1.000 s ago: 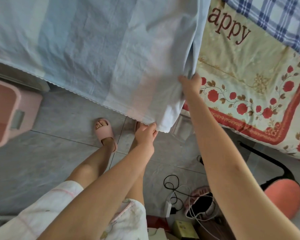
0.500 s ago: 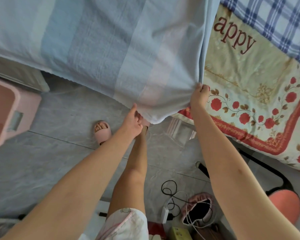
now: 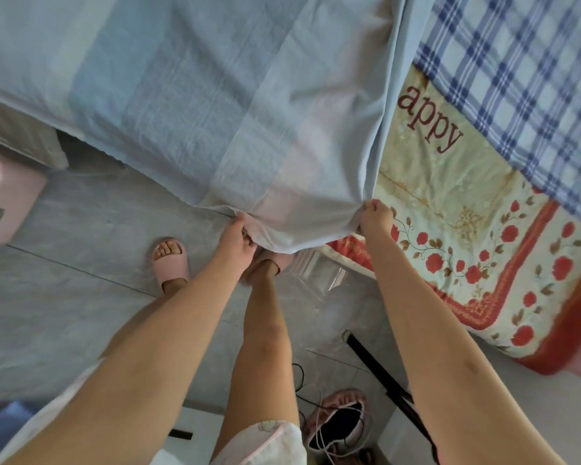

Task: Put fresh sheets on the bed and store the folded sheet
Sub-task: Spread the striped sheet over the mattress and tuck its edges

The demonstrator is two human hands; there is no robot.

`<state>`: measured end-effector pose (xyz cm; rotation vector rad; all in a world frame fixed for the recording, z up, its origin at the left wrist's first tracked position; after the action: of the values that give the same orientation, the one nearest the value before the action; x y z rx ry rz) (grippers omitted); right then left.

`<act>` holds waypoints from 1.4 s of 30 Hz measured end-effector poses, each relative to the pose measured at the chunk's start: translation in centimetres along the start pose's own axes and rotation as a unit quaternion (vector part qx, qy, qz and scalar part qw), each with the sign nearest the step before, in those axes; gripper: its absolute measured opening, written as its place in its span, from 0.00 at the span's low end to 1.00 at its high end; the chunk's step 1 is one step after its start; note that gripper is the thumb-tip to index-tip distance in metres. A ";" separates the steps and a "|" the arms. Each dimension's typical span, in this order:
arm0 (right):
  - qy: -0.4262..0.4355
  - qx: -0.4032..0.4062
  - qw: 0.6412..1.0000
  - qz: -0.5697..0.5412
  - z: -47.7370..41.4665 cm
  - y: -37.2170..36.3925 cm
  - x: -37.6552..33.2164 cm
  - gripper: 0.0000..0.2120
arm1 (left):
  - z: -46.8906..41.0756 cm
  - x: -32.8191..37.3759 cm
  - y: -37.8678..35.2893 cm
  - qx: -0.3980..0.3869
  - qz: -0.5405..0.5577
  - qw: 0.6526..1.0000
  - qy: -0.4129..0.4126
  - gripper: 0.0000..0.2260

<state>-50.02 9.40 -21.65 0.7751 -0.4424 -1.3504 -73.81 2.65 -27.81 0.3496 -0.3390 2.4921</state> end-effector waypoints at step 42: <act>0.544 -0.041 0.751 0.372 6.4 -12.4 -16.0 0.10 | 3.6 -5.8 1.9 0.245 0.079 0.900 -0.352 0.15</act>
<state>-66.15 23.00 -23.82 1.0213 0.2577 -0.0342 -69.71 -3.01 -26.67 1.4962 0.0002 2.4949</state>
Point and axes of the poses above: each hand's wrist, its own z-axis away from the middle knuckle, its own y-axis out of the back of the hand, x = y × z, the point moved 3 cm from there along -z, towards the middle knuckle, and after that the axes turned 15 degrees about -y, right-handed, at the moved point
